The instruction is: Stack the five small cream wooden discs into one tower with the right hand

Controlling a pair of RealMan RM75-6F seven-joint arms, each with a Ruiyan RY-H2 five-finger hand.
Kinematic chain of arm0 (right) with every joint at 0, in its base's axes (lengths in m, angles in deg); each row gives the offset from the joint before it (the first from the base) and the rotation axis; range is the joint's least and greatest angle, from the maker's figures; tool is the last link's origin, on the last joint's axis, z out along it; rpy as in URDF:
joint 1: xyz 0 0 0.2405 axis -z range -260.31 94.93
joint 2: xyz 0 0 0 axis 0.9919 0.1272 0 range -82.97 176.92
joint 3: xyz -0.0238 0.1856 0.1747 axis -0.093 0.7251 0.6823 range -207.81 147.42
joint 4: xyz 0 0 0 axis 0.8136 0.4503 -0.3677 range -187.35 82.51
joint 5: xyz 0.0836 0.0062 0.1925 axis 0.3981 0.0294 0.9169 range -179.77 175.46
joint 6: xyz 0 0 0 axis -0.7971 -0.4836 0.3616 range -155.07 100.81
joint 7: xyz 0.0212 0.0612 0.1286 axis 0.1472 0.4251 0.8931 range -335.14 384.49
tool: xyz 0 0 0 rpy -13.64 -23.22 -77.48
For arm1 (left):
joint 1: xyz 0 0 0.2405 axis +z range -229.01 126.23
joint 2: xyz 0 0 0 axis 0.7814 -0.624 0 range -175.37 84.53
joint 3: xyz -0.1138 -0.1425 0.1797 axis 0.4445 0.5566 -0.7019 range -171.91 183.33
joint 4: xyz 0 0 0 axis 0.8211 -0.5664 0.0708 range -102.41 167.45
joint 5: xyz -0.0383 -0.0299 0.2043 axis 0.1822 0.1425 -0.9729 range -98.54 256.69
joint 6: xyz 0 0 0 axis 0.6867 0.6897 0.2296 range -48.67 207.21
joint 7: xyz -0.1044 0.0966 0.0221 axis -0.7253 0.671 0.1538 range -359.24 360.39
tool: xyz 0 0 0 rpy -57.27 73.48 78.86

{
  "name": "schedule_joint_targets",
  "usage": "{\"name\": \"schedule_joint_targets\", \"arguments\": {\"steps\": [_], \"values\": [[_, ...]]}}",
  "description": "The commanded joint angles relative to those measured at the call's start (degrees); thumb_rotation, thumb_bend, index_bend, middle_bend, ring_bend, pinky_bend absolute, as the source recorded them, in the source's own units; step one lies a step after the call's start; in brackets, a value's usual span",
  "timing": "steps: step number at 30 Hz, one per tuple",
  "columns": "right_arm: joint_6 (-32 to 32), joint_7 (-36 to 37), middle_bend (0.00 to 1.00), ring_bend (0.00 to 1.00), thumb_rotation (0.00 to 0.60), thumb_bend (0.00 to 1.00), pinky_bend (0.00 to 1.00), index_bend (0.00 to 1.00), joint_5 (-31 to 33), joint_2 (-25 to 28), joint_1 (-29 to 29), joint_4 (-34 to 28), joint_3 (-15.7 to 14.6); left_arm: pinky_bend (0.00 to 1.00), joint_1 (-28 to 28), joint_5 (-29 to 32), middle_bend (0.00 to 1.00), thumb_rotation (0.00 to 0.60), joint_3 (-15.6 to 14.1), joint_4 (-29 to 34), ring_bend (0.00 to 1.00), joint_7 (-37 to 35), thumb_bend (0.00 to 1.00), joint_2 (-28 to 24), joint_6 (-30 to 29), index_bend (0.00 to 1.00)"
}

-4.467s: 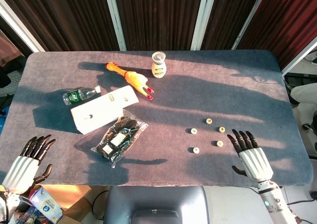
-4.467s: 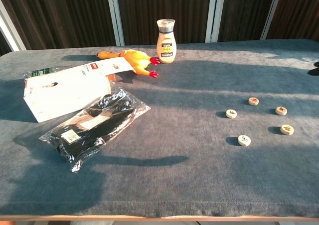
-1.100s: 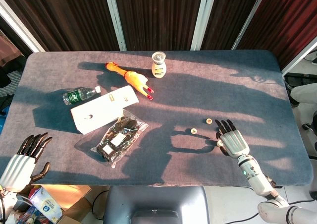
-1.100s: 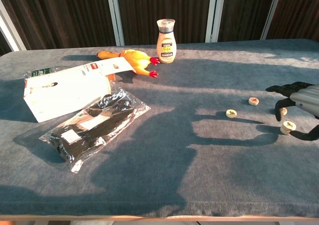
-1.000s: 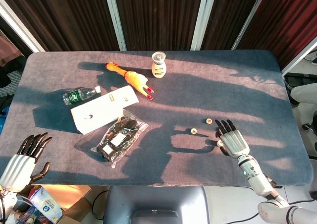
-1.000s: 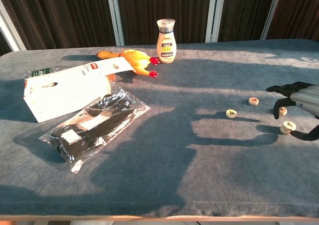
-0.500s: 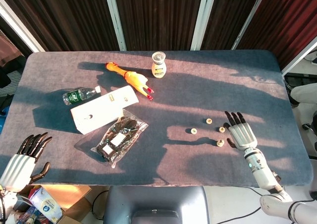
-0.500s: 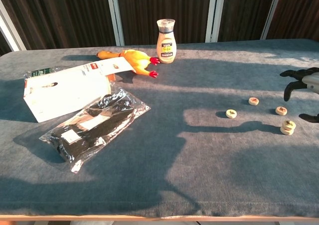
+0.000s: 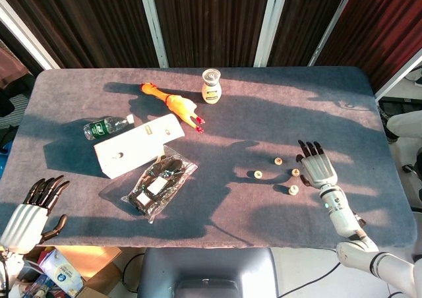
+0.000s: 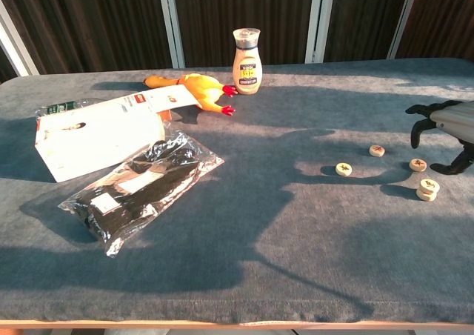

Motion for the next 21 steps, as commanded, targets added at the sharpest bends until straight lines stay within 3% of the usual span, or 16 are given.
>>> {"name": "schedule_joint_targets", "arguments": {"steps": [1,21], "values": [[0.57,-0.05,0.03,0.0,0.6,0.47,0.0,0.49,0.01,-0.73,-0.41,0.91,-0.27,0.02,-0.01,0.06,0.0,0.6,0.01,-0.01,0.0,0.02,0.48,0.01,0.06,0.0],[0.63,1.36,0.03,0.0,0.6,0.47,0.0,0.6,-1.1,-1.99,-1.22,2.08,-1.03,0.02,-0.12,0.29,0.0,0.6,0.09,-0.03,0.0,0.11,0.48,0.08,0.29,0.0]]}}
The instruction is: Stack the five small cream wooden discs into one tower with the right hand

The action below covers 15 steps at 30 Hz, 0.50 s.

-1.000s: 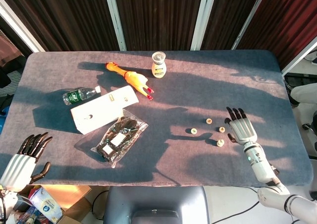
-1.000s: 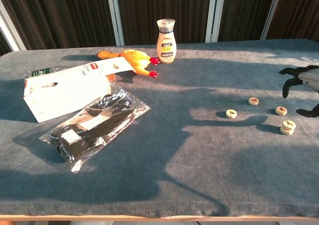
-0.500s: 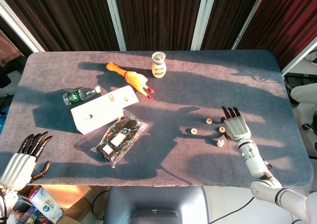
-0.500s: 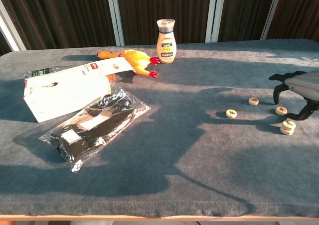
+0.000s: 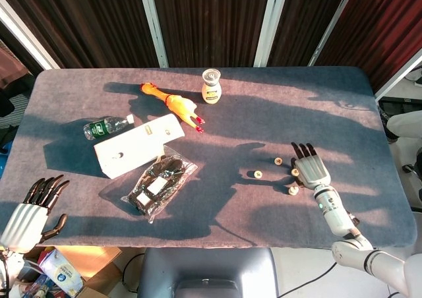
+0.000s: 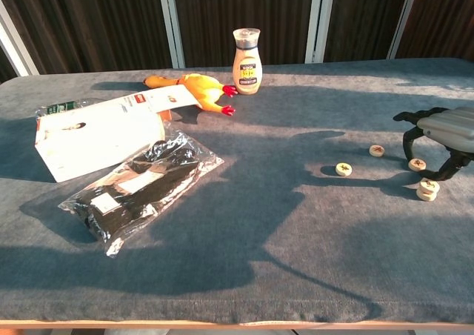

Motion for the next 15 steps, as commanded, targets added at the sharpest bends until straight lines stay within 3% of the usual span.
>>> {"name": "schedule_joint_targets", "arguments": {"steps": [1,7,15], "values": [[-0.05,-0.11,0.03,0.0,0.6,0.47,0.0,0.61,-0.02,-0.07,-0.04,0.02,-0.05,0.02,0.01,0.0,0.0,0.6,0.0,-0.01,0.0,-0.01,0.48,0.0,-0.02,0.0],[-1.66,0.09,0.05,0.0,0.6,0.47,0.0,0.66,-0.56,0.42,0.37,-0.91,-0.04,0.02,-0.01,0.02,0.0,0.6,0.01,-0.03,0.0,-0.14,0.48,-0.02,-0.02,0.0],[-7.08,1.5,0.05,0.0,0.6,0.47,0.0,0.66,-4.65,5.25,2.75,-8.41,-1.75,0.02,-0.02,-0.02,0.0,0.6,-0.01,-0.06,0.0,-0.39,0.48,-0.08,-0.04,0.0]]}}
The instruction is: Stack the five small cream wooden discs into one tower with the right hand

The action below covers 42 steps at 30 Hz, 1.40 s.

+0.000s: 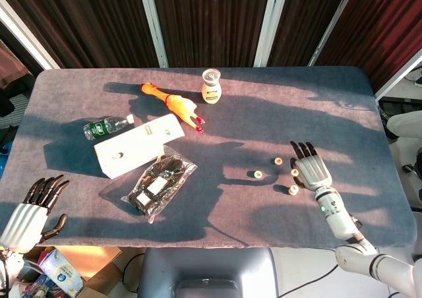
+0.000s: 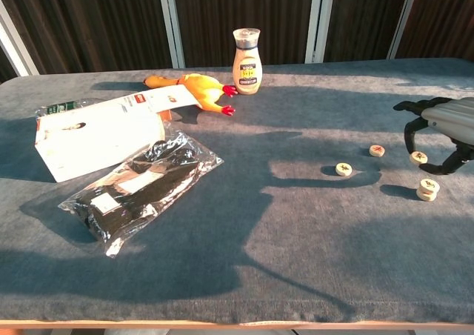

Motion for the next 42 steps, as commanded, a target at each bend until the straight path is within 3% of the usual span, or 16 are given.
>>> {"name": "schedule_joint_targets", "arguments": {"steps": [1,11,24,42], "values": [[-2.34,0.47,0.05,0.0,0.6,0.47,0.0,0.66,-2.23,2.74,1.45,-3.54,-1.41,0.02,-0.01,0.03,0.0,0.6,0.0,0.01,0.0,-0.06,0.48,-0.01,0.03,0.0],[-6.05,-0.15,0.05,0.0,0.6,0.47,0.0,0.66,-6.2,7.28,4.64,-9.42,-4.94,0.02,-0.16,-0.09,0.0,0.6,-0.06,0.11,0.0,0.31,0.48,0.15,0.31,0.0],[-4.29,-1.4,0.05,0.0,0.6,0.47,0.0,0.64,-5.96,5.68,3.91,-8.79,-4.72,0.02,-0.13,0.04,0.0,0.6,0.0,0.07,0.0,-0.02,0.48,0.05,0.18,0.0],[-3.36,-5.15,0.05,0.0,0.6,0.47,0.0,0.5,-4.26,5.75,4.14,-10.46,-4.58,0.02,0.15,-0.19,0.0,0.6,-0.07,0.05,0.0,-0.53,0.48,-0.12,-0.44,0.0]]}}
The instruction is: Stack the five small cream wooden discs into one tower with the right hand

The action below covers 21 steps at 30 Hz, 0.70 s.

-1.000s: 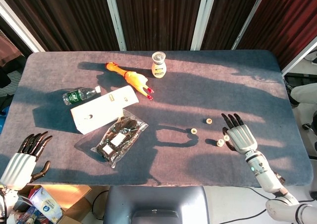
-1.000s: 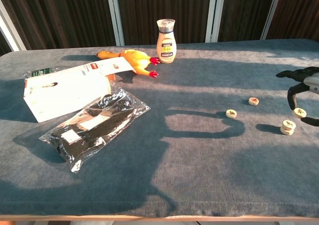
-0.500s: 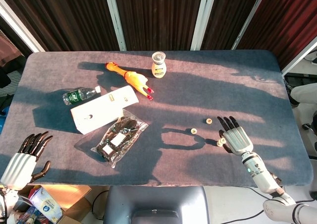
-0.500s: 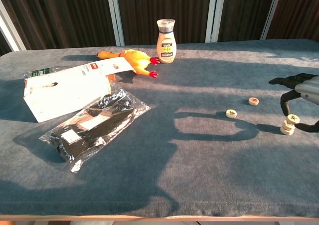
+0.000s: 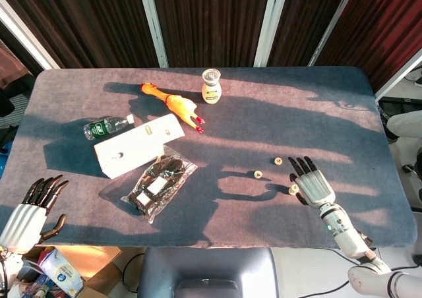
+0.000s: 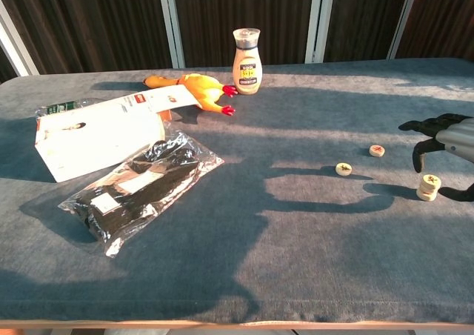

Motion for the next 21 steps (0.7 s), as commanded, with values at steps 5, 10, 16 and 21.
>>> {"name": "schedule_joint_targets", "arguments": {"steps": [5,10,16,21], "values": [[-0.71,0.28,0.05,0.0,0.6,0.47,0.0,0.49,0.47,0.89,0.53,-0.84,0.37,0.02,0.09,-0.05,0.0,0.6,-0.03,0.05,0.0,-0.14,0.48,-0.06,-0.17,0.0],[0.48,-0.98,0.05,0.0,0.6,0.47,0.0,0.47,1.1,1.39,0.42,-1.06,-0.04,0.02,0.07,-0.08,0.0,0.6,0.01,0.02,0.0,-0.2,0.48,-0.02,-0.19,0.0],[1.15,-2.41,0.05,0.0,0.6,0.47,0.0,0.47,1.47,0.81,0.3,-1.1,-0.37,0.02,0.13,-0.15,0.0,0.6,-0.01,0.03,0.0,-0.19,0.48,-0.01,-0.32,0.0],[0.98,-3.23,0.05,0.0,0.6,0.47,0.0,0.48,1.27,0.41,0.51,-1.15,-0.79,0.02,0.17,-0.13,0.0,0.6,0.04,0.02,0.0,-0.54,0.48,-0.09,-0.46,0.0]]}}
